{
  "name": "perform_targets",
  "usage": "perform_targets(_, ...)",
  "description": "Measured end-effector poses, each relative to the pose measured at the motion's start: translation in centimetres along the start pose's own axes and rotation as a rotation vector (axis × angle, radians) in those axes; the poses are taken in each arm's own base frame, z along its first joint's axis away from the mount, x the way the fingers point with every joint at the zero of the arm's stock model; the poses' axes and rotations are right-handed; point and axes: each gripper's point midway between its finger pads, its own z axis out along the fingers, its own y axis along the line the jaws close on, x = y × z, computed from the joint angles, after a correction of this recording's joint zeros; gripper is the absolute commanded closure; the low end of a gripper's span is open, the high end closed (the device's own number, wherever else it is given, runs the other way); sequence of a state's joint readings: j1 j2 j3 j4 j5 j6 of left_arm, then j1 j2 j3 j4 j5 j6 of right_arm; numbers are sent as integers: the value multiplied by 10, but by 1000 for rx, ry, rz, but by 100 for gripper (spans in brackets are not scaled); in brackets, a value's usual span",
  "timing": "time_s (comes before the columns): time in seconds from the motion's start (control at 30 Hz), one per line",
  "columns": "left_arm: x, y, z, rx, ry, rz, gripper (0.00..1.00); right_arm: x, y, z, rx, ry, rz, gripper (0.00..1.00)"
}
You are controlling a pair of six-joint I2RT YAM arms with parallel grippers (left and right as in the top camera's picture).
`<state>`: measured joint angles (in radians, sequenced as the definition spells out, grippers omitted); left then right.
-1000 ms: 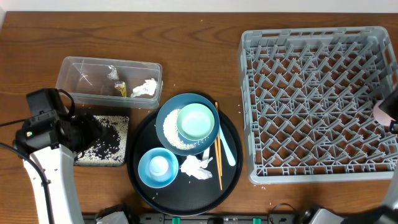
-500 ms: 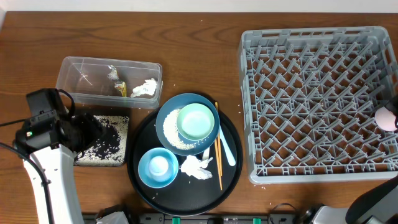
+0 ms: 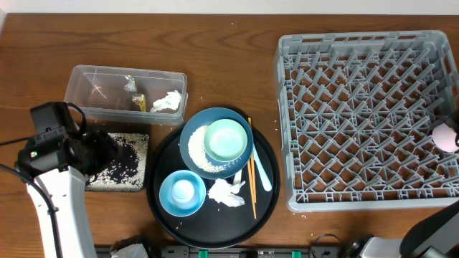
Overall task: Sort waste into correct bins and load items into the dishwasher rack
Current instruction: 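Lower the pink cup onto the rack's right corner with the right gripper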
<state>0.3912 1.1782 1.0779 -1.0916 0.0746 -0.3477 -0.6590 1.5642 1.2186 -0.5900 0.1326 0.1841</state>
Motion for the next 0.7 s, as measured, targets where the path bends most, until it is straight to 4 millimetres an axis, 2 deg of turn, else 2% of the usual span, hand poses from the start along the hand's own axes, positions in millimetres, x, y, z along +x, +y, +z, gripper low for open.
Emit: perform_targets(0.7, 0, 0, 0, 1, -1, 0, 20, -3, -4, 4, 11, -9, 9, 58)
